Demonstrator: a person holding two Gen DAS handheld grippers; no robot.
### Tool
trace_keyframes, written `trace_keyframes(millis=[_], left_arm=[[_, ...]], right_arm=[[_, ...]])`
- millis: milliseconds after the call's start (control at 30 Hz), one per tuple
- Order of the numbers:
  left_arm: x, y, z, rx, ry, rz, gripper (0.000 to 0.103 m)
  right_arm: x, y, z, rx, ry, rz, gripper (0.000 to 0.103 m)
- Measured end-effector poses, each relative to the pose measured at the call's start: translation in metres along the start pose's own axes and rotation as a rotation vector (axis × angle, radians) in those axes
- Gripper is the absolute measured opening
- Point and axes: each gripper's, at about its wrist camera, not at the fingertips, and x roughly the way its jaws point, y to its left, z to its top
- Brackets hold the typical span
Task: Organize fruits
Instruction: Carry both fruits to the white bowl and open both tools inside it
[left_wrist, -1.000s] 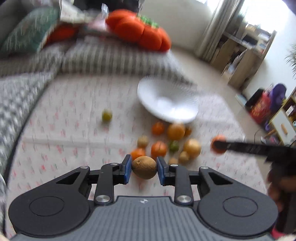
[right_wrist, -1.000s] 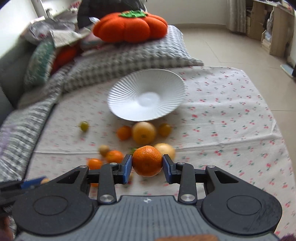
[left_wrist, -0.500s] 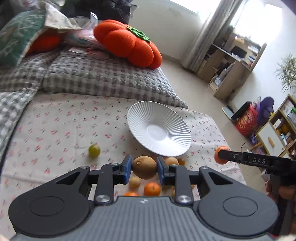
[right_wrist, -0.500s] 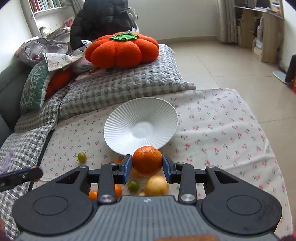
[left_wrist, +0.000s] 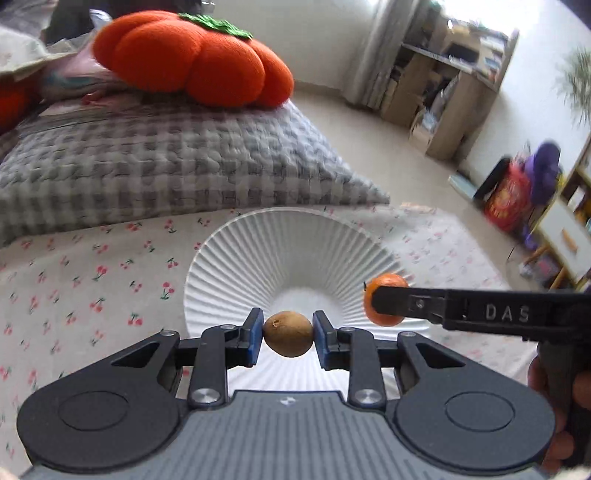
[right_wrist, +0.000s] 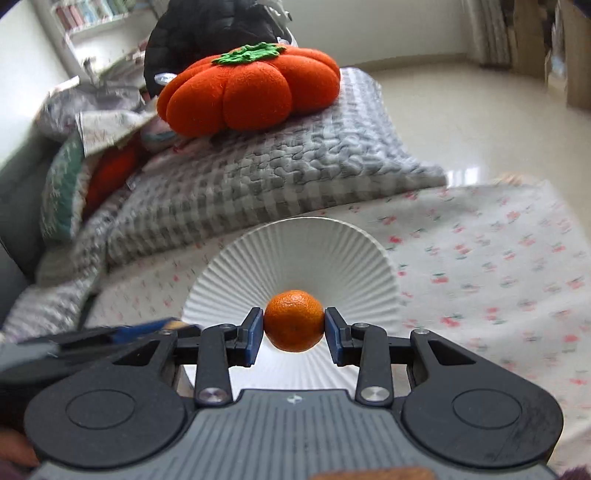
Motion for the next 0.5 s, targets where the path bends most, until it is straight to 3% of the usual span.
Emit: trace_keyframes(millis=[200, 500], left_arm=[[0.029, 0.002, -0.007, 0.027, 0.014, 0.008, 0.017], [0.039, -0.006, -0.007, 0.096, 0.000, 0.037, 0.018]], right_arm=[[0.033, -0.011, -0.005, 0.017, 0.031, 0.002, 0.032], [0.040, -0.004, -0.006, -0.016, 0.041, -0.019, 0.034]])
